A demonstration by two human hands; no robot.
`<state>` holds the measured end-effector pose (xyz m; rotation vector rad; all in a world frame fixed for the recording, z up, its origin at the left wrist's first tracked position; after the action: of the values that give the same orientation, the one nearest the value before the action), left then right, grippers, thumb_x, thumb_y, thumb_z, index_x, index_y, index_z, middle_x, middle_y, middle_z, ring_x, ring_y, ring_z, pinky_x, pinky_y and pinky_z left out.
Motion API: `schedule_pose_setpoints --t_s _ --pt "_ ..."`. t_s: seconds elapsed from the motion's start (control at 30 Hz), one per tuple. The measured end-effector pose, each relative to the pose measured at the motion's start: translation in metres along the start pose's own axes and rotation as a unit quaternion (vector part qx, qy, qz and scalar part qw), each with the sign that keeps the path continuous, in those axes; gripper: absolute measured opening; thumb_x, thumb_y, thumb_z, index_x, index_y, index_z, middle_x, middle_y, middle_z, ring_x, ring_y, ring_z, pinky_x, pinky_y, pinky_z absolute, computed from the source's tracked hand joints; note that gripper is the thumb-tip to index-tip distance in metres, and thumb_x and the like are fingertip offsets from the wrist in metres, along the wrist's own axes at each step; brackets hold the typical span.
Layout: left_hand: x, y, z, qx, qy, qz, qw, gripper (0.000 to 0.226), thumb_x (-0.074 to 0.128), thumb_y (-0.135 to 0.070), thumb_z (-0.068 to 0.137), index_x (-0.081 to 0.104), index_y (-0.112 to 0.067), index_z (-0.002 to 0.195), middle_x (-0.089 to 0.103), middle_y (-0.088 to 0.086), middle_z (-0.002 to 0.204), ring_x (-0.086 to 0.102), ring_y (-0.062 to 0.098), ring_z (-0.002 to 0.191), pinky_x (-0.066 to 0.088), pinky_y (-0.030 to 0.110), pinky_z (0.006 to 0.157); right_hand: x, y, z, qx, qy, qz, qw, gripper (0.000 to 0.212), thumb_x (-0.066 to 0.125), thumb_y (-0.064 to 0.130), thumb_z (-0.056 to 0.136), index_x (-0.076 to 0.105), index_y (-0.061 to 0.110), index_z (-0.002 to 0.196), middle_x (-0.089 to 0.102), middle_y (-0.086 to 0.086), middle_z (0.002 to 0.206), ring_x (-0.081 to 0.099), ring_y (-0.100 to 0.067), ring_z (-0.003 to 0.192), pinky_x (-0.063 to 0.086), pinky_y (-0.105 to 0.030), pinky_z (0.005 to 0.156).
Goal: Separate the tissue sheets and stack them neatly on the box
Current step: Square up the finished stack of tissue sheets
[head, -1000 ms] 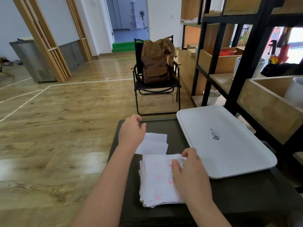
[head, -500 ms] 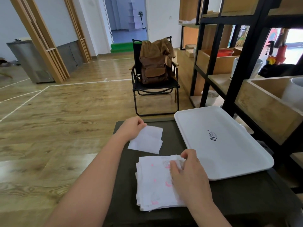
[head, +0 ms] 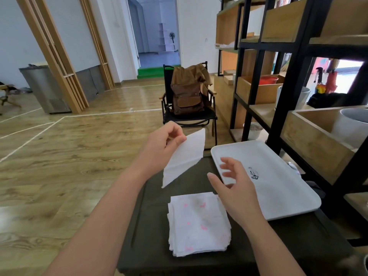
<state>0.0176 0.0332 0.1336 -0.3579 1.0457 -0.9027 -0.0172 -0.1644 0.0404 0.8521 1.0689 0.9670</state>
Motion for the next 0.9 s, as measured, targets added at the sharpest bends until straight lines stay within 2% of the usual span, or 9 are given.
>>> schedule_pose_setpoints --t_s 0.1,0.2,0.3,0.4,0.53,0.63,0.73,0.83,0.9 --pt "-0.008 -0.018 -0.003 0.023 0.007 -0.033 0.999 0.011 0.057 -0.021 0.099 0.057 -0.024 0.088 0.063 -0.008 0.085 0.057 0.012 0.078 0.045 0.019 0.067 0.007 0.013 0.016 -0.014 0.062 -0.005 0.998 0.069 0.076 0.043 0.08 0.036 0.047 0.136 0.04 0.035 0.122 0.042 0.006 0.112 0.038 -0.016 0.091" --pt "-0.02 -0.025 -0.002 0.016 -0.008 -0.064 0.998 0.012 0.056 -0.021 0.099 0.056 -0.021 0.087 0.058 0.0 0.074 0.05 0.013 0.066 0.041 0.018 0.058 0.012 0.025 0.025 0.001 0.157 0.029 0.987 0.046 0.076 0.039 0.081 0.048 0.054 0.114 0.052 0.043 0.104 0.053 0.011 0.099 0.048 -0.018 0.085" --pt "-0.027 -0.016 0.0 -0.061 -0.06 -0.108 0.99 0.015 0.056 -0.026 0.099 0.057 -0.025 0.084 0.053 -0.002 0.069 0.046 0.009 0.06 0.038 0.015 0.051 0.016 0.034 0.026 0.003 0.209 0.103 0.972 0.018 0.074 0.032 0.084 0.066 0.043 0.096 0.072 0.024 0.094 0.068 0.002 0.087 0.053 -0.011 0.062" --pt "-0.026 0.006 -0.003 -0.178 -0.097 -0.163 0.966 0.014 0.059 -0.027 0.098 0.06 -0.02 0.085 0.059 -0.004 0.07 0.052 0.005 0.056 0.042 0.014 0.05 0.018 0.04 0.018 0.013 0.214 0.171 0.962 0.01 0.072 0.029 0.085 0.074 0.039 0.087 0.075 0.016 0.092 0.071 -0.003 0.084 0.054 -0.014 0.06" --pt "-0.017 0.037 -0.026 -0.274 -0.107 -0.104 0.95 0.024 0.055 -0.04 0.098 0.063 -0.018 0.096 0.067 -0.007 0.09 0.063 0.013 0.083 0.05 0.027 0.074 0.016 0.041 0.011 -0.005 0.208 0.176 0.962 0.009 0.07 0.031 0.088 0.074 0.032 0.095 0.075 0.011 0.095 0.072 -0.008 0.087 0.056 -0.018 0.065" --pt "-0.021 0.032 -0.049 -0.208 -0.166 -0.109 0.958 0.019 0.053 -0.046 0.096 0.066 -0.032 0.093 0.07 -0.015 0.093 0.064 0.003 0.09 0.05 0.024 0.081 0.014 0.041 0.009 -0.014 0.199 0.161 0.967 0.01 0.068 0.026 0.089 0.073 0.029 0.097 0.075 0.011 0.092 0.072 -0.009 0.088 0.057 -0.019 0.067" --pt "-0.012 0.012 -0.069 -0.125 -0.086 -0.139 0.979 0.024 0.058 -0.057 0.082 0.071 -0.043 0.095 0.071 -0.021 0.096 0.063 -0.005 0.089 0.044 0.006 0.074 0.012 0.04 0.008 -0.024 0.182 0.155 0.971 0.011 0.068 0.025 0.089 0.073 0.025 0.098 0.075 0.006 0.092 0.072 -0.012 0.087 0.059 -0.025 0.07" --pt "0.0 0.005 -0.081 -0.09 -0.01 -0.086 0.992 0.026 0.073 -0.05 0.075 0.072 -0.043 0.1 0.07 -0.021 0.102 0.062 -0.001 0.099 0.043 0.007 0.08 0.009 0.039 0.007 -0.036 0.174 0.173 0.969 0.012 0.067 0.024 0.09 0.073 0.021 0.099 0.075 0.001 0.091 0.072 -0.016 0.087 0.059 -0.028 0.07" --pt "0.003 0.003 -0.083 -0.091 -0.003 -0.071 0.993 0.016 0.078 -0.036 0.08 0.074 -0.039 0.095 0.072 -0.02 0.099 0.064 0.003 0.098 0.046 0.015 0.083 0.008 0.039 0.006 -0.043 0.169 0.182 0.968 0.01 0.067 0.022 0.09 0.074 0.022 0.097 0.075 0.001 0.09 0.072 -0.017 0.086 0.059 -0.028 0.068"
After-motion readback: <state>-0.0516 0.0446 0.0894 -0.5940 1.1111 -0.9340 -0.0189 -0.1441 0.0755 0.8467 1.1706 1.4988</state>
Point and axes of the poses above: each hand's wrist, its own z-axis towards the middle knuckle, its own x-axis out of the palm, y = z × x, the point moved 4 cm from there along z, towards the middle knuckle
